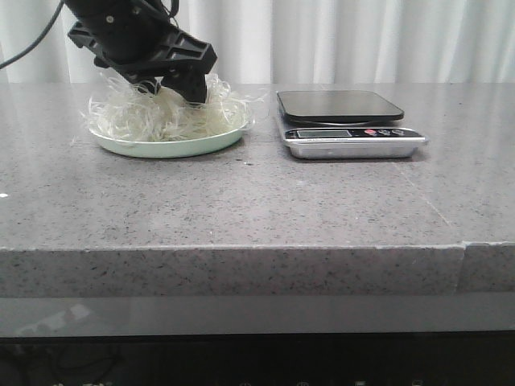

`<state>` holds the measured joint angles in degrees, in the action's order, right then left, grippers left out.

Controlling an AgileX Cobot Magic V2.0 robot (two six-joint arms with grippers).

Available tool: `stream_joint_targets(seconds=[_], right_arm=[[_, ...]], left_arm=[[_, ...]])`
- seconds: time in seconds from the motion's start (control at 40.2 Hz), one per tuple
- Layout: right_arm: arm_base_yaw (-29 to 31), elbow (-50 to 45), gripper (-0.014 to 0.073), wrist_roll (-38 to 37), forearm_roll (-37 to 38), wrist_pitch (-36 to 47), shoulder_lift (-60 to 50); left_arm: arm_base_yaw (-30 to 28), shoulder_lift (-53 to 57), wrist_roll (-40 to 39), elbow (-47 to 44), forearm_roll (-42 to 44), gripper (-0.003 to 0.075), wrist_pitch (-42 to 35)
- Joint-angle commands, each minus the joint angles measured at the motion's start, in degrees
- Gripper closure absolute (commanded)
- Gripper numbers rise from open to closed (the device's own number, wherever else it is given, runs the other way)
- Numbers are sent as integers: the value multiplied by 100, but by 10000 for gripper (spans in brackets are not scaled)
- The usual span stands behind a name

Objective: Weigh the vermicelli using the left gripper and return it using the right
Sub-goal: 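Lower the left gripper into the vermicelli on the green plate and close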

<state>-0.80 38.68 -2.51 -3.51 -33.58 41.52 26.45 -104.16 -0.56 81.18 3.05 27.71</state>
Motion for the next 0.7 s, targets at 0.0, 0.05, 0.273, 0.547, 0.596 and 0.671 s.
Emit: stream_joint_targets(seconds=[0.0,0.05,0.273,0.547,0.596,0.671], right_arm=[[19,210,22,40,53,323,39],[19,210,22,40,53,323,39],[19,210,22,40,53,323,39],[19,210,22,40,53,323,39],[19,210,22,40,53,323,39],[19,210,22,40,53,323,39]], left_arm=[[42,173,-14,148,-18,357,-83],[42,173,-14,148,-18,408,-83],[42,173,-14,148,-18,568,-57],[42,482,-14,187,-18,565,67],[42,574,-14,267,-18,565,121],[42,707,-14,411,-18,565,222]])
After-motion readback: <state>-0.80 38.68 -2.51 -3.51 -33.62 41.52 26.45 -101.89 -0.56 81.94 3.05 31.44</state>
